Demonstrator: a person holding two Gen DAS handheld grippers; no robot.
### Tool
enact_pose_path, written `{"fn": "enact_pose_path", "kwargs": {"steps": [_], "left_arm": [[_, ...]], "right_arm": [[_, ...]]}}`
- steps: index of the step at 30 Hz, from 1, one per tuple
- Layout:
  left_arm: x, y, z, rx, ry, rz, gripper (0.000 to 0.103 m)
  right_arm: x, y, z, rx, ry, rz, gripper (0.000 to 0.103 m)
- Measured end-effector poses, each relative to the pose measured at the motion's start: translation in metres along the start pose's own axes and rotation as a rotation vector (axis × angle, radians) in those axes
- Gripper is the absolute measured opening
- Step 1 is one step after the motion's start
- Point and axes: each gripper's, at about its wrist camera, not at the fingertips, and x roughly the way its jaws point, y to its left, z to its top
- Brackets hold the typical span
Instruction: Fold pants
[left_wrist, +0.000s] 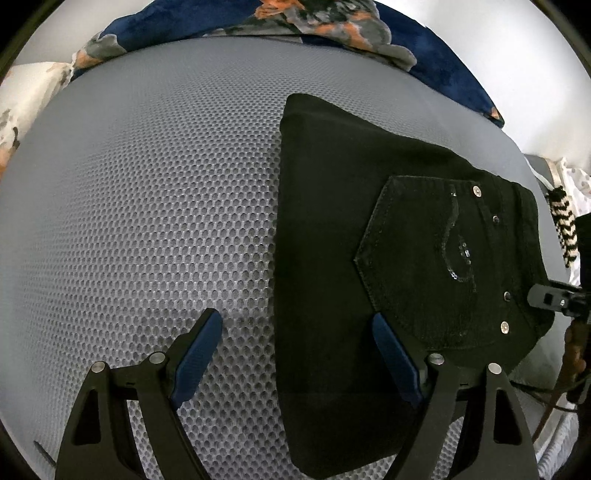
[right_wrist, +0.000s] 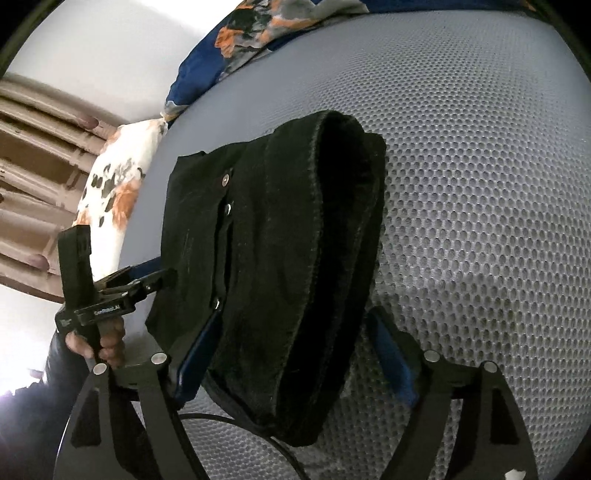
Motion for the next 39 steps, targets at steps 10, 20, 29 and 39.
{"fn": "enact_pose_path", "kwargs": {"steps": [10, 20, 29, 39], "left_arm": [[-0.003, 0.009, 0.008, -0.005, 0.003, -0.097, 0.07], [0.007, -0.008, 0.025, 0.004, 0.001, -0.138, 0.07], [0.019, -0.032, 0.037, 0.008, -0.032, -0.107, 0.063], [0.004, -0.021, 0.025, 0.04, -0.058, -0.066, 0.043]], "right_arm": [[-0.011, -0.026, -0.001, 0.059, 0.013, 0.101, 0.066], [-0.013, -0.043, 0.008, 0.113, 0.025, 0.193, 0.059], [0.001, -0.045, 0.014, 0.166, -0.027, 0.226, 0.039], [-0.003, -0.012, 0.01, 0.132, -0.079, 0.066, 0.033]]}}
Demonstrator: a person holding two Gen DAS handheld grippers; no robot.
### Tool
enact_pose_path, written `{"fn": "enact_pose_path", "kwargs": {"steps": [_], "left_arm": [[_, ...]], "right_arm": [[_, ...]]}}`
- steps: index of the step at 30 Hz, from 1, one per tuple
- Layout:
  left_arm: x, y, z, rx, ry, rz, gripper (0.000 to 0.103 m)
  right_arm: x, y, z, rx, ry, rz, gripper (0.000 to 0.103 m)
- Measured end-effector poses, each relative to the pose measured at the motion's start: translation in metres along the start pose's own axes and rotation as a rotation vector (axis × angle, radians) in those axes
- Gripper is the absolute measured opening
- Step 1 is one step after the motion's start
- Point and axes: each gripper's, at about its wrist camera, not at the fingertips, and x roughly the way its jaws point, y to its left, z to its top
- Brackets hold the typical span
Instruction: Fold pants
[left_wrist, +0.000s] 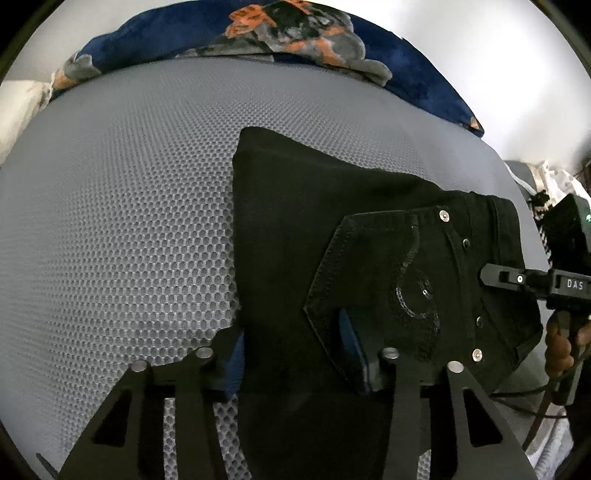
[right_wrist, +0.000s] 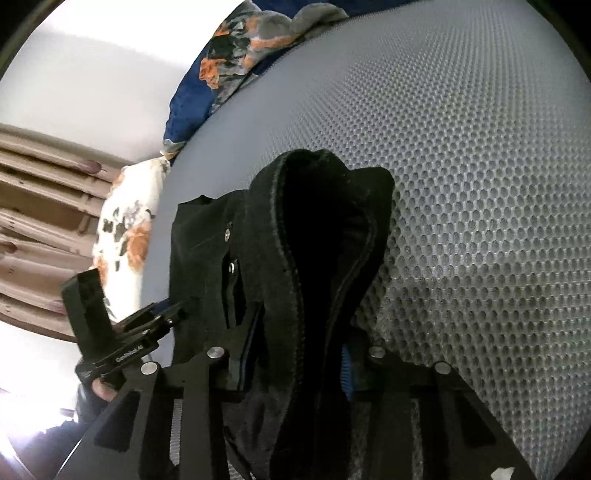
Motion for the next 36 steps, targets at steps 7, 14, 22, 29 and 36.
{"fn": "enact_pose_path", "kwargs": {"steps": [7, 14, 22, 29, 36], "left_arm": [[-0.011, 0.003, -0.003, -0.008, -0.02, 0.017, 0.024], [-0.026, -0.002, -0.007, 0.007, -0.048, 0.024, 0.014], [-0.051, -0.004, -0.004, 0.006, -0.092, 0.012, 0.014], [-0.062, 0.004, 0.01, 0.007, -0.122, 0.029, 0.014], [-0.062, 0.013, 0.03, 0.001, -0.138, 0.031, 0.014]], "right_arm": [[-0.006, 0.03, -0.002, -0.031, -0.044, -0.074, 0.024], [-0.016, 0.056, -0.007, -0.05, -0.088, -0.088, 0.021], [-0.019, 0.076, -0.003, -0.072, -0.109, -0.081, 0.021], [-0.017, 0.093, 0.015, -0.105, -0.117, -0.078, 0.021], [-0.011, 0.1, 0.038, -0.112, -0.127, -0.082, 0.021]]}}
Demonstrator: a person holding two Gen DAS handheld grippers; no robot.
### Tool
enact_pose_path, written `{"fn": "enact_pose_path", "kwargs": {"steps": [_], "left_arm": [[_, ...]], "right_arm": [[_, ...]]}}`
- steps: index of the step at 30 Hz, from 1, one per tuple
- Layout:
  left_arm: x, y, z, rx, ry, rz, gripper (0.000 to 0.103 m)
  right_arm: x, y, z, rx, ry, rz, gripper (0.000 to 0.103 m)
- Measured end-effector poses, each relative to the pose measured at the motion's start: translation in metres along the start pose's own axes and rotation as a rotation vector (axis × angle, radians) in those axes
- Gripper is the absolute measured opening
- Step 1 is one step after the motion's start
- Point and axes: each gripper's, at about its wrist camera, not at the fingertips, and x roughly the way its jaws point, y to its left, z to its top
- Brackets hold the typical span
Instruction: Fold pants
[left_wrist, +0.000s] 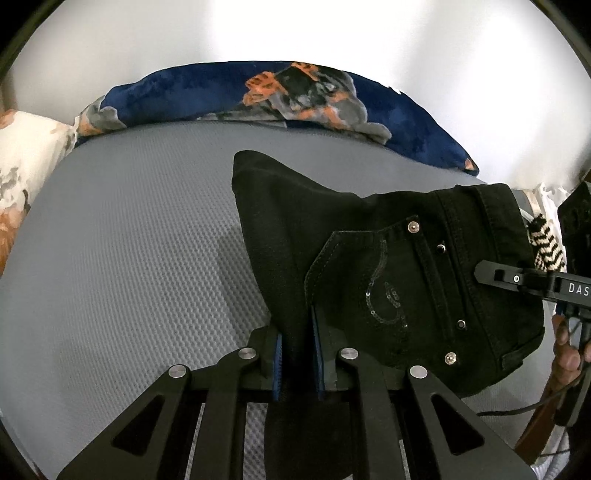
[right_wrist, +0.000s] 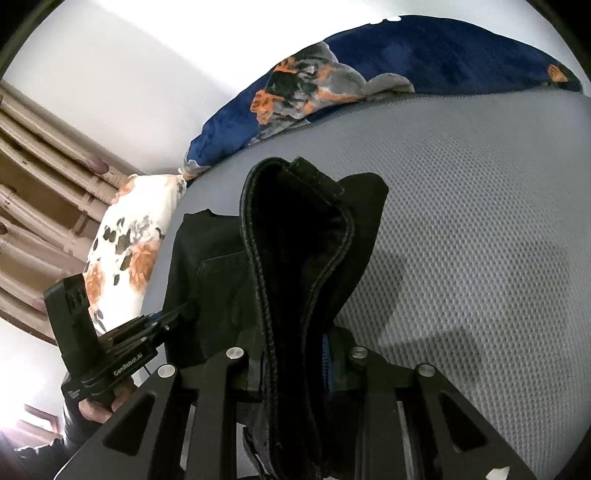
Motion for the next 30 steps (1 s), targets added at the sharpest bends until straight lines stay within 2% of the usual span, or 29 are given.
{"fn": "enact_pose_path", "kwargs": {"steps": [13, 30], "left_arm": [[0.027, 0.032, 0.047, -0.024, -0.016, 0.0, 0.014], [0.06, 0.064, 0.09, -0.051, -0.024, 0.025, 0.014]], "right_arm": [[0.036, 0.01, 0.055, -0.016, 0.004, -0.009, 0.021], [0.076, 0.015, 0.106, -0.04, 0.025, -0.02, 0.021]]}}
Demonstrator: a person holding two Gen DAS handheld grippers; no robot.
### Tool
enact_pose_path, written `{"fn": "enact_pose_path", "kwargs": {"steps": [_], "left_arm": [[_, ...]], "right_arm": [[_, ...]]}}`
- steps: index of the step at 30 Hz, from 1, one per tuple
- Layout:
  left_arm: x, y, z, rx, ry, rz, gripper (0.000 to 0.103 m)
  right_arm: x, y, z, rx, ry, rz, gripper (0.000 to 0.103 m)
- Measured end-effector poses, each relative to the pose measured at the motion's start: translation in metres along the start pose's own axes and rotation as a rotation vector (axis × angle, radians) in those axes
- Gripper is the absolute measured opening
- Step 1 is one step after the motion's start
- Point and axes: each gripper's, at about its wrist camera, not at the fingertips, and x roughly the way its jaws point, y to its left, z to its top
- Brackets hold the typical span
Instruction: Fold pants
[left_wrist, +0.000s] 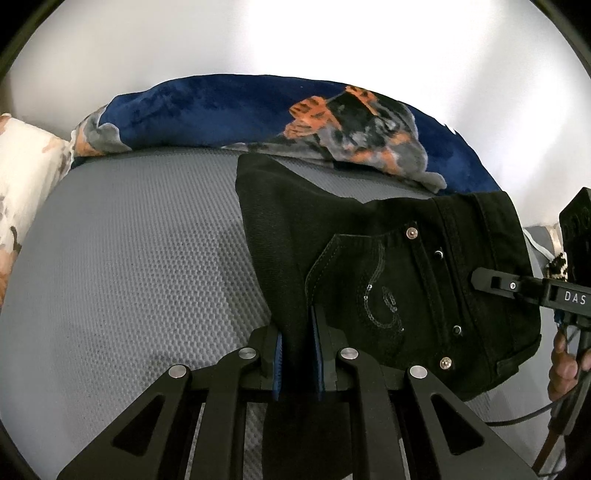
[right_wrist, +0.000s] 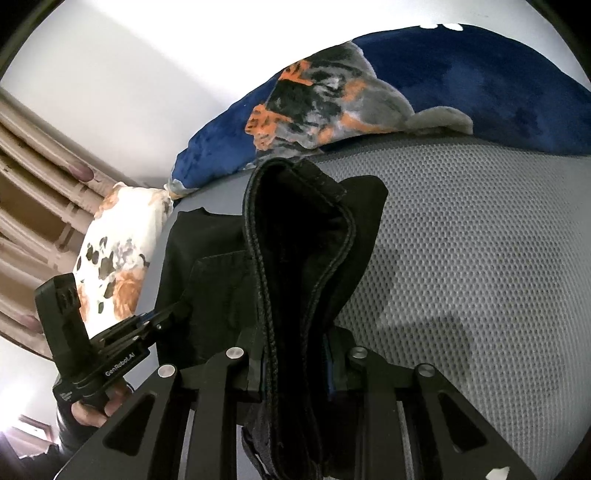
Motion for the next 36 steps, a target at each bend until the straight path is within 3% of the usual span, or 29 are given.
{"fn": "enact_pose_path", "kwargs": {"steps": [8, 13, 16, 20, 29, 36], "left_arm": [[0.017, 0.007, 0.013, 0.002, -0.002, 0.012, 0.013], [0.048, 0.013, 0.007, 0.01, 0.033, 0.055, 0.016], [0.06, 0.019, -0.001, -0.001, 0.037, 0.068, 0.022], [0.062, 0.018, -0.007, 0.02, 0.017, 0.101, 0.035], [0.055, 0.023, -0.02, -0.008, 0.016, 0.146, 0.055], [0.042, 0.024, -0.044, -0.017, 0.028, 0.165, 0.056]], "right_arm": [[0.019, -0.009, 0.01, 0.002, 0.001, -0.031, 0.021], [0.04, -0.021, 0.006, -0.032, 0.009, -0.157, 0.025], [0.049, -0.026, 0.0, -0.052, 0.002, -0.229, 0.038], [0.051, -0.032, -0.002, -0.027, -0.016, -0.257, 0.048], [0.04, -0.015, -0.02, -0.107, -0.04, -0.371, 0.053], [0.023, -0.004, -0.044, -0.125, -0.057, -0.414, 0.053]]}}
